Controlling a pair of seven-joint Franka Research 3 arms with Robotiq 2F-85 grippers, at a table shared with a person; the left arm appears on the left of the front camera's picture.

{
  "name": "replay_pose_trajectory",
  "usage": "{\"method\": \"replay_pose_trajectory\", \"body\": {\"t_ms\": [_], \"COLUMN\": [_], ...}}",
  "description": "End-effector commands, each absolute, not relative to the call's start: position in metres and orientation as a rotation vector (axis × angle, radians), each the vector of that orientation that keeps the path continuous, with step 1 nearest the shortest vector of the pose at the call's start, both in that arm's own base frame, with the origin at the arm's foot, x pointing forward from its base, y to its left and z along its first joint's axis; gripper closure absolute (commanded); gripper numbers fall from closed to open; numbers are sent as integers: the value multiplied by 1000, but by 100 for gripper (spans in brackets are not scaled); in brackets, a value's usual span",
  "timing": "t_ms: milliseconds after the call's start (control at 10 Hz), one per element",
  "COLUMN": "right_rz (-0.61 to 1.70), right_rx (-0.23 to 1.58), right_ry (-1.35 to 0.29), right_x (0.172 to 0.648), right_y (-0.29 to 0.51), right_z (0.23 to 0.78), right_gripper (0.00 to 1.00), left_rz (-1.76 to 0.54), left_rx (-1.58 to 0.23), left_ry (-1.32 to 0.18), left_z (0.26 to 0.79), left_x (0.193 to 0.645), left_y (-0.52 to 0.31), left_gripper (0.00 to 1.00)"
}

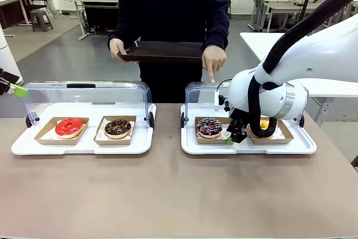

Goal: Provide the desired donut to the person.
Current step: Pick up and lift the Paper togo box containing the Donut pointed at by the person.

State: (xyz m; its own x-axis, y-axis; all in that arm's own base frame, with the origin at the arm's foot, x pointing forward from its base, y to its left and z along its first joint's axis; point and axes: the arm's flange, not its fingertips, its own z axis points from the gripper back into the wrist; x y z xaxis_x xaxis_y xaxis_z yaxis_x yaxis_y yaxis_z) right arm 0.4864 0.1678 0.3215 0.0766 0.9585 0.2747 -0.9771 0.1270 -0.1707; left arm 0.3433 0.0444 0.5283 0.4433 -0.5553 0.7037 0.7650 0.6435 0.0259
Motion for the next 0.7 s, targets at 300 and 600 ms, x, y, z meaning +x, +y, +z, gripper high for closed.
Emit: {"method": "replay_pose_trajectory", "body": {"t_ms": [300,600], "right_rz": [1465,1449], "right_rx": [63,72], "right_ry": [-310,-333], "right_x": [485,479], "right_y": [173,170], "right_z": [322,326], "right_gripper": [100,100], "left_rz": [-832,-832], "left_rx": [-326,-326], "left_ry": [-746,-746], "left_z": [528,528], "left_x": [343,343], "left_y": [45,45], "left_gripper": [0,0]}}
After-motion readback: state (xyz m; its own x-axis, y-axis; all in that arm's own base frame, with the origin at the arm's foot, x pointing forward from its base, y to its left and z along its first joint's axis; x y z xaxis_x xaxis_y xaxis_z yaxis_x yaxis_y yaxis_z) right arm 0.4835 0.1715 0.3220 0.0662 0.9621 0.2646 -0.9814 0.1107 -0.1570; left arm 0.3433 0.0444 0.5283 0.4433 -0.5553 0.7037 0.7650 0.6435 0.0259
